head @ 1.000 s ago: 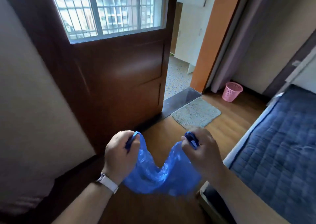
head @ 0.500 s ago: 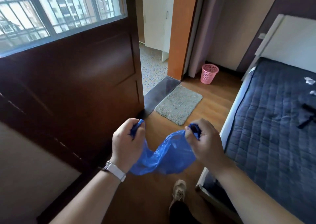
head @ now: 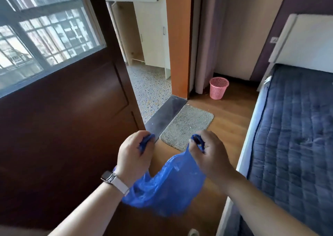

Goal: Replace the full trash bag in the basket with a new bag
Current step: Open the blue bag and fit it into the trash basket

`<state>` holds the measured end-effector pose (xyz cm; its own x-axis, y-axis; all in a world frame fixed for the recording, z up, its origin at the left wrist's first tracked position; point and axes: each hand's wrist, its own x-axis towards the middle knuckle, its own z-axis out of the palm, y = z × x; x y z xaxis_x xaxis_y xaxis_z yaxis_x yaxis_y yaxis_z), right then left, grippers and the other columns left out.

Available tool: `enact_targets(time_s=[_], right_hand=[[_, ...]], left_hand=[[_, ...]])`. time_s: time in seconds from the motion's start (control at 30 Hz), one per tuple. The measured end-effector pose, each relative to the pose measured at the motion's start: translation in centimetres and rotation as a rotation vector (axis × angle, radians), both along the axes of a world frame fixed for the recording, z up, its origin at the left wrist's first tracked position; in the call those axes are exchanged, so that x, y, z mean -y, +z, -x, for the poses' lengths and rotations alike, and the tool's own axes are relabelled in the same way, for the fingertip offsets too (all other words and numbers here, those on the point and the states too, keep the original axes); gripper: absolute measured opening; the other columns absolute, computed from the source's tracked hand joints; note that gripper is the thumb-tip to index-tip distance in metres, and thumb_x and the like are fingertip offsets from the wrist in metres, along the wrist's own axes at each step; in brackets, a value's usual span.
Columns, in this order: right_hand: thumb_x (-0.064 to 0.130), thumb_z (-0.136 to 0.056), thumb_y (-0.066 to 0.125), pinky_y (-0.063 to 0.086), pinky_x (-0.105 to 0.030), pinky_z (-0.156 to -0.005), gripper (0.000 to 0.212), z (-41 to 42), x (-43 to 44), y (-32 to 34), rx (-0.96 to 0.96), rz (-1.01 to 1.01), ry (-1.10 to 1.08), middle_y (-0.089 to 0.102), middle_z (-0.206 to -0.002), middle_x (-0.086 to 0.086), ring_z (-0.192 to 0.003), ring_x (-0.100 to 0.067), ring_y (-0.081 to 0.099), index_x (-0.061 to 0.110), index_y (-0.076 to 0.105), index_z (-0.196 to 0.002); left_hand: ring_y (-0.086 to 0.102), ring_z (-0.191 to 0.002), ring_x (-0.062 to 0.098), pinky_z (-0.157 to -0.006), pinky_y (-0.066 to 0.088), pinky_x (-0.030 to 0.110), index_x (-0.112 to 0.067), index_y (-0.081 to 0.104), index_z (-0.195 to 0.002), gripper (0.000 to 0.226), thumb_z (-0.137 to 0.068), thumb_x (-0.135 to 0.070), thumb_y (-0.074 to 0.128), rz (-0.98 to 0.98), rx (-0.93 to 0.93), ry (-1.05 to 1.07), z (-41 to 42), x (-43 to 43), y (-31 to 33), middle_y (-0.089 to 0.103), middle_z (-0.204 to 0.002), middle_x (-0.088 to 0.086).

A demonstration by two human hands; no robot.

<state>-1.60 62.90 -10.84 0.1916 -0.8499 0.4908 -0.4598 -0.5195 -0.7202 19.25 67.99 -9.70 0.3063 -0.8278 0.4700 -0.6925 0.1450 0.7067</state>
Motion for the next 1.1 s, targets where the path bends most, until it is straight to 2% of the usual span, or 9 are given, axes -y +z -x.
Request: enact_targets(time_s=[0.1, 0.2, 0.27, 0.4, 0.47, 0.6, 0.7, 0.93, 1.1], right_hand=[[0.034, -0.085, 0.049, 0.033, -0.016, -0.062, 0.029, 2.0, 3.7, 0.2, -0.010, -0.018, -0.056, 0.046, -0.065, 0.001, -0.066, -0.012, 0.041, 0.008, 0.052, -0.072], [0.032, -0.086, 0.050, 0.033, -0.014, -0.063, 0.025, 3.8, 6.5, 0.1, 0.015, -0.024, -0.075, 0.044, -0.066, 0.005, -0.066, -0.010, 0.041, 0.011, 0.051, -0.072], [0.031, -0.086, 0.050, 0.035, -0.017, -0.063, 0.025, 4.6, 8.6, 0.0, -0.008, -0.021, -0.092, 0.045, -0.067, 0.005, -0.066, -0.010, 0.042, 0.011, 0.051, -0.072], [0.032, -0.086, 0.051, 0.039, -0.026, -0.065, 0.024, 5.2, 13.5, -0.4, -0.014, -0.038, -0.190, 0.049, -0.068, 0.000, -0.068, -0.014, 0.046, 0.012, 0.052, -0.074], [0.030, -0.087, 0.051, 0.041, -0.029, -0.065, 0.022, 5.0, 15.9, -0.6, -0.013, -0.033, -0.210, 0.050, -0.068, 0.000, -0.068, -0.016, 0.047, 0.012, 0.053, -0.074], [0.029, -0.087, 0.051, 0.042, -0.036, -0.064, 0.025, 4.2, 21.7, -0.8, -0.071, -0.029, -0.269, 0.049, -0.067, -0.002, -0.067, -0.020, 0.048, 0.008, 0.052, -0.072], [0.029, -0.087, 0.051, 0.041, -0.033, -0.060, 0.024, 3.3, 26.2, -0.2, -0.079, -0.022, -0.342, 0.048, -0.066, 0.000, -0.065, -0.018, 0.047, 0.010, 0.052, -0.072], [0.030, -0.085, 0.051, 0.041, -0.022, -0.063, 0.022, 1.3, 35.8, 2.0, -0.104, 0.029, -0.480, 0.053, -0.068, 0.002, -0.067, -0.017, 0.050, 0.012, 0.054, -0.073], [0.030, -0.085, 0.050, 0.040, -0.020, -0.060, 0.021, 1.0, 40.0, 2.1, -0.087, 0.018, -0.529, 0.053, -0.067, 0.001, -0.065, -0.014, 0.051, 0.013, 0.055, -0.074]], left_hand=[[0.053, -0.065, 0.007, -0.061, 0.042, 0.020, -0.021, 0.065, -0.082, 0.006, -0.083, -0.027, 0.063, -0.006, 0.043, -0.083, 2.1, 4.7, 0.3, 0.056, -0.065, -0.016], [0.055, -0.065, 0.006, -0.060, 0.044, 0.024, -0.025, 0.062, -0.084, 0.010, -0.082, -0.034, 0.058, 0.011, 0.004, -0.143, 3.4, 9.0, 0.2, 0.061, -0.069, -0.013], [0.054, -0.066, 0.005, -0.061, 0.044, 0.025, -0.026, 0.063, -0.084, 0.014, -0.081, -0.036, 0.054, 0.014, 0.002, -0.186, 3.9, 12.1, 0.0, 0.061, -0.070, -0.015], [0.051, -0.068, -0.002, -0.062, 0.036, 0.006, -0.018, 0.067, -0.085, 0.024, -0.081, -0.035, 0.051, 0.003, 0.013, -0.257, 4.8, 17.9, -0.4, 0.054, -0.070, -0.025], [0.052, -0.069, 0.002, -0.062, 0.035, 0.004, -0.016, 0.067, -0.084, 0.025, -0.081, -0.034, 0.050, -0.005, 0.013, -0.291, 4.8, 20.9, -0.8, 0.054, -0.068, -0.023], [0.055, -0.065, 0.012, -0.057, 0.042, 0.021, -0.023, 0.062, -0.080, 0.020, -0.083, -0.037, 0.049, -0.033, -0.056, -0.375, 3.9, 28.4, -2.1, 0.060, -0.065, -0.006], [0.053, -0.061, 0.011, -0.056, 0.045, 0.036, -0.022, 0.061, -0.079, 0.018, -0.084, -0.035, 0.051, -0.017, -0.099, -0.440, 3.1, 34.3, -2.2, 0.058, -0.064, -0.006], [0.053, -0.062, 0.009, -0.057, 0.043, 0.029, -0.022, 0.061, -0.079, 0.010, -0.086, -0.026, 0.056, 0.001, -0.165, -0.537, 1.6, 46.5, -1.5, 0.057, -0.064, -0.011], [0.054, -0.063, 0.011, -0.057, 0.044, 0.031, -0.024, 0.060, -0.079, 0.015, -0.084, -0.036, 0.053, -0.003, -0.202, -0.576, 1.4, 51.8, -1.4, 0.059, -0.069, -0.008]])
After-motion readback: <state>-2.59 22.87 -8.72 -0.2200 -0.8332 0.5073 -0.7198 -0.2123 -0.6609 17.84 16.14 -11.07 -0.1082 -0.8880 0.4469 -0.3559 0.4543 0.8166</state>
